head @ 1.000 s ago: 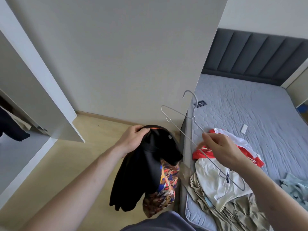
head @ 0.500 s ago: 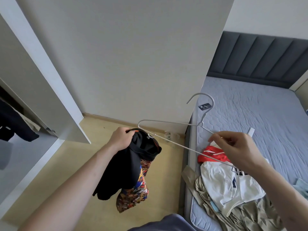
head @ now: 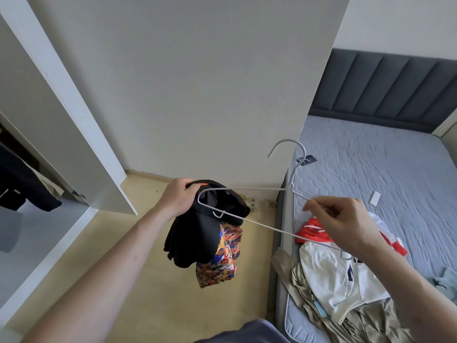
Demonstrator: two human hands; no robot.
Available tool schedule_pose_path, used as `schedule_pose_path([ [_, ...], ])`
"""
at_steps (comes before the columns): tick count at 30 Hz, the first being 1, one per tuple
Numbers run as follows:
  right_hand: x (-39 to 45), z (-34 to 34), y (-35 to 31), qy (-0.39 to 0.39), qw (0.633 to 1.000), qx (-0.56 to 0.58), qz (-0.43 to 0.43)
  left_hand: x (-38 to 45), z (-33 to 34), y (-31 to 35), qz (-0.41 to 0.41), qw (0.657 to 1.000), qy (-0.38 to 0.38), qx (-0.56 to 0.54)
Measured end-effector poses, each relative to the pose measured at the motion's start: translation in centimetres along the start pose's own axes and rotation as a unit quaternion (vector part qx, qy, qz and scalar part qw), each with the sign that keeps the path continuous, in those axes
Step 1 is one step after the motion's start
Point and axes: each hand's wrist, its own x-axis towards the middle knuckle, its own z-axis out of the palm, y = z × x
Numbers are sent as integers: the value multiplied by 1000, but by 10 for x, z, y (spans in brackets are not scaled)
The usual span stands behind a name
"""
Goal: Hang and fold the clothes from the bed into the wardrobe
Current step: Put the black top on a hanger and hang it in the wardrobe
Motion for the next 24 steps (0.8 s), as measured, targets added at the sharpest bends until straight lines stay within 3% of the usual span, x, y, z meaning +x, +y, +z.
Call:
schedule_pose_path([
  [9,0,-13,0,71,997,-23,-23,3,7,21,37,999,-18,27],
  [15,-5,-16,3,143,982,-97,-70,-3,16,31,55,998,-39,18],
  [20,-11,-11,7,203,966,-116,-113,-7,19,40,68,998,-1,8],
  [24,-13,0,12,181,971,-101,-116,-11,19,49,88,996,-8,-10],
])
